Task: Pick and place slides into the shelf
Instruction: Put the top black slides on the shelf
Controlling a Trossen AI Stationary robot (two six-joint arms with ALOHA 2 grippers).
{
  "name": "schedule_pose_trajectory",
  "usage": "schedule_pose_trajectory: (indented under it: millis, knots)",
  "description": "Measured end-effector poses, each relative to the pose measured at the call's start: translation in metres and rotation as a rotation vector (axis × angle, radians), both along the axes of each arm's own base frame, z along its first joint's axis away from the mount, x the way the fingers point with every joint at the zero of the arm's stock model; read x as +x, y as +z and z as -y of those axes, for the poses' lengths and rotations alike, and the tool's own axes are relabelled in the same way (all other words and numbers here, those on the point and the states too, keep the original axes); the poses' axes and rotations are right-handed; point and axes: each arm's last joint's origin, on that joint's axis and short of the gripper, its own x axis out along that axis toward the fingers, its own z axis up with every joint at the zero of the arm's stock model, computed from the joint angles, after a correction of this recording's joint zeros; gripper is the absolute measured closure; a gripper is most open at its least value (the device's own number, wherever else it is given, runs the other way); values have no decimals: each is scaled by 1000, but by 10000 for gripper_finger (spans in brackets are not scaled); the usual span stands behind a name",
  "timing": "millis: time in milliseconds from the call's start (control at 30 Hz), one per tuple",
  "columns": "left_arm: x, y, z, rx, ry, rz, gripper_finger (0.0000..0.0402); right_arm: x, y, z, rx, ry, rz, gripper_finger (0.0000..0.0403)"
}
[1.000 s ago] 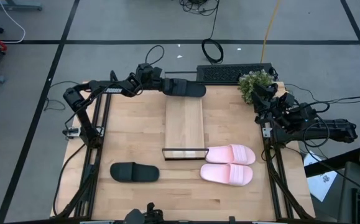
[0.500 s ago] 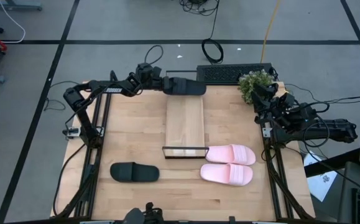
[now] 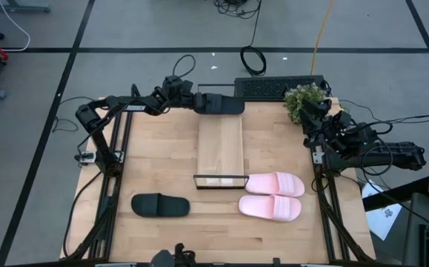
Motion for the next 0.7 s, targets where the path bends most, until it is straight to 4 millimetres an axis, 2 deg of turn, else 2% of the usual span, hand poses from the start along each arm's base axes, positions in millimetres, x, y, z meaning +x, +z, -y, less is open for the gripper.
schedule_pose_trajectory:
  millis: [333,700]
  knots:
    - [6,10,3,-12,-21,106,401,0,0,0,0,0,0,206]
    - [6,10,3,-23,-31,104,401,0,0,0,-1,-1,0,206]
